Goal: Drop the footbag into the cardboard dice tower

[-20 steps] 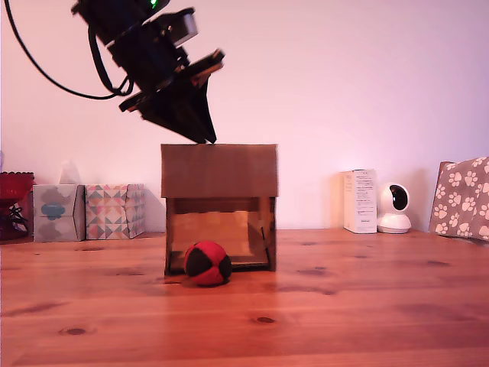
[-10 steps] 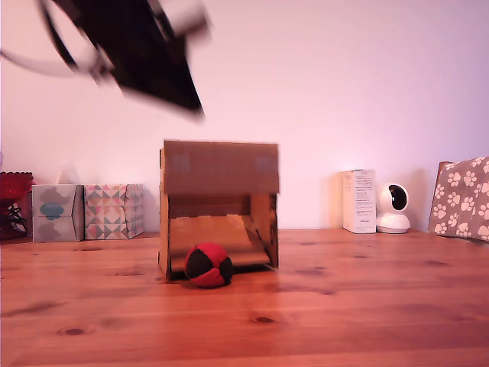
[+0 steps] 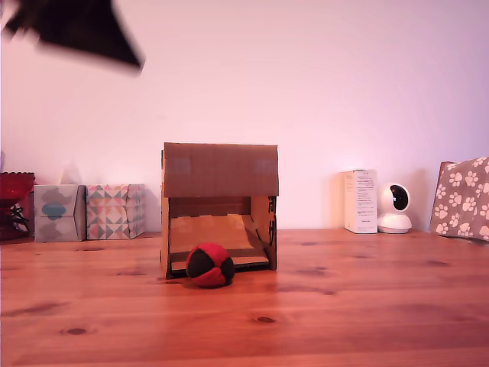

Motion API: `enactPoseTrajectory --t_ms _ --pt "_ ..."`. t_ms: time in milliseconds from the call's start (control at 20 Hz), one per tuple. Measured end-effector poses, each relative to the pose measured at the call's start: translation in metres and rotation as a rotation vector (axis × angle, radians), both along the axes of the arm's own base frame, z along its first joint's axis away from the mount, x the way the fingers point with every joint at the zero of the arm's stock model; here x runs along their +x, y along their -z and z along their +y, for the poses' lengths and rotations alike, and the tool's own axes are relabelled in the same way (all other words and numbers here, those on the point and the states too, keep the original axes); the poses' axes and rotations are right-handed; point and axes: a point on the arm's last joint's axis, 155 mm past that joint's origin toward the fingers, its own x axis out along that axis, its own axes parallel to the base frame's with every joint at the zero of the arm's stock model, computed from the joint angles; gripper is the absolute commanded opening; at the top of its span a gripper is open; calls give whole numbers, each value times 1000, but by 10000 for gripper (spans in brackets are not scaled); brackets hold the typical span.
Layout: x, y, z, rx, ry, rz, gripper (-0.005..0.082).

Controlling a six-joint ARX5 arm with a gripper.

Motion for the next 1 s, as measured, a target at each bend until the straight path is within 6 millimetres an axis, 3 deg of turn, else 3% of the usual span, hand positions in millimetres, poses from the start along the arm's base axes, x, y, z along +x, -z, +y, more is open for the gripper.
enactPoseTrajectory --t_ms 200,1000 --pt "-7 -12 4 -35 -6 -26 -19" --pt "-6 -9 3 -32 -3 -18 -19"
